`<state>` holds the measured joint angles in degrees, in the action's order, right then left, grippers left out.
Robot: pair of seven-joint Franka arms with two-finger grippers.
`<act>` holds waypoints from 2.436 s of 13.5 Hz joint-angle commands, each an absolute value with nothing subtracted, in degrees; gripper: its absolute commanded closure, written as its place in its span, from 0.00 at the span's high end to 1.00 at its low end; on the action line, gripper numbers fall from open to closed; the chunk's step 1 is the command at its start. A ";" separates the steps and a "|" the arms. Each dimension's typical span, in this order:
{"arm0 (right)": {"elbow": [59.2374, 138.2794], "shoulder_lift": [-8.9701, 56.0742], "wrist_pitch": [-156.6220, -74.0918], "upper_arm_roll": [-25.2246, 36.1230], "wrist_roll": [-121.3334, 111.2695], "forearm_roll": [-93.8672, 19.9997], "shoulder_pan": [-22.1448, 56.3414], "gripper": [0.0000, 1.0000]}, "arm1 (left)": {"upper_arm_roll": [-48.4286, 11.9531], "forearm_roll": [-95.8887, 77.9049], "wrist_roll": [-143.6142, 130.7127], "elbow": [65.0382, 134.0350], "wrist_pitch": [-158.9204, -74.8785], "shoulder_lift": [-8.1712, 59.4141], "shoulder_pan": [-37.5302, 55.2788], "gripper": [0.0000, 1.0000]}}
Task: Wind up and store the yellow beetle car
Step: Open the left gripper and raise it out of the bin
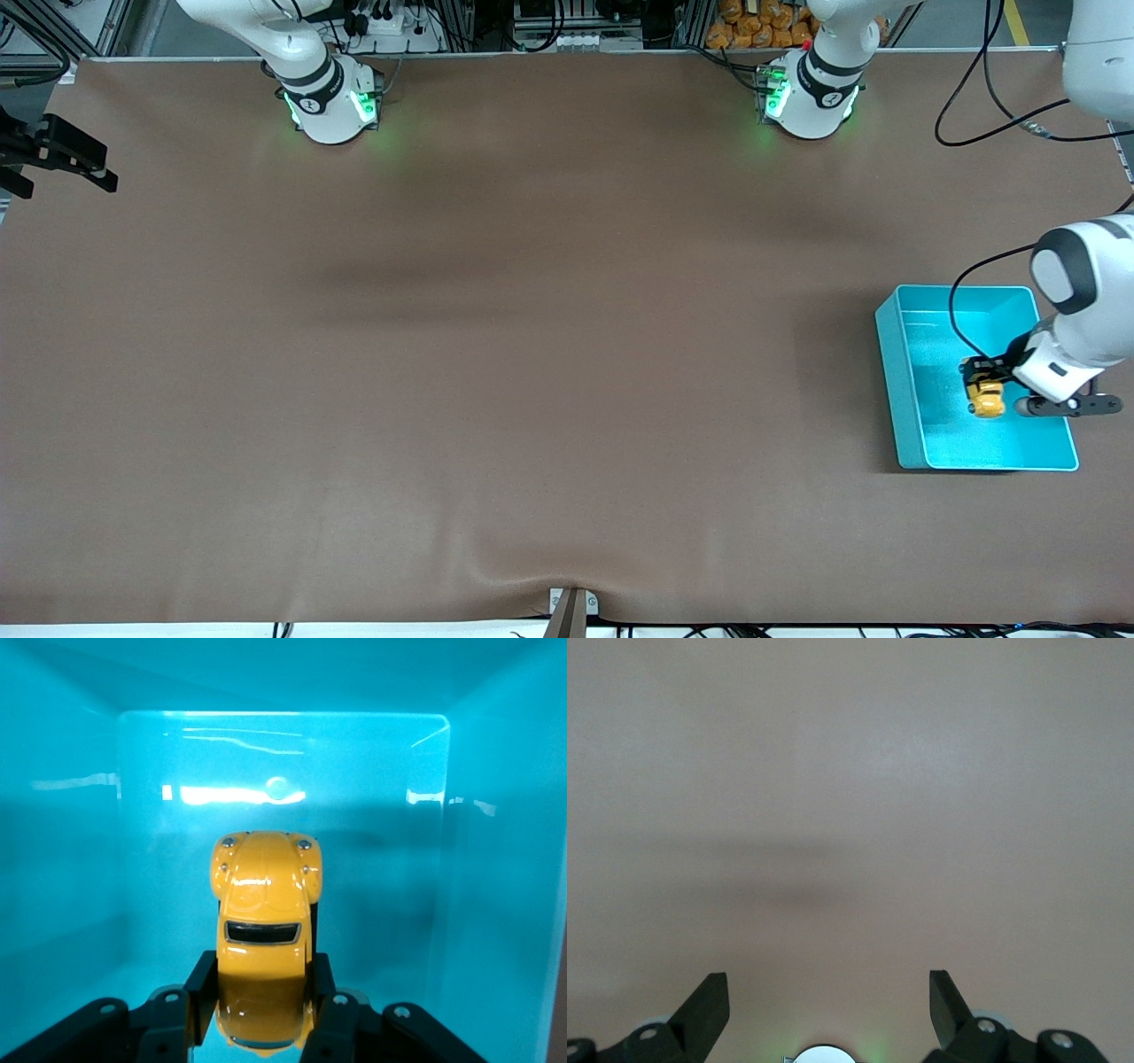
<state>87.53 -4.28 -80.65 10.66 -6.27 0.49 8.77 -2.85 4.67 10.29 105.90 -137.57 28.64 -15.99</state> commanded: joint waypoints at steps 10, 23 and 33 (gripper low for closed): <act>86.31 -3.43 -79.63 10.55 -6.16 0.97 8.35 1.00 | -2.90 4.48 11.34 107.14 -139.57 32.09 -15.91 1.00; 86.31 -2.99 -79.81 10.55 -6.94 1.14 7.56 1.00 | -16.42 4.39 -1.47 105.29 -109.96 3.18 -15.74 1.00; 86.31 -2.99 -79.80 10.63 -7.03 1.14 6.69 1.00 | -8.10 0.09 -3.69 89.83 -86.40 -0.44 -1.24 1.00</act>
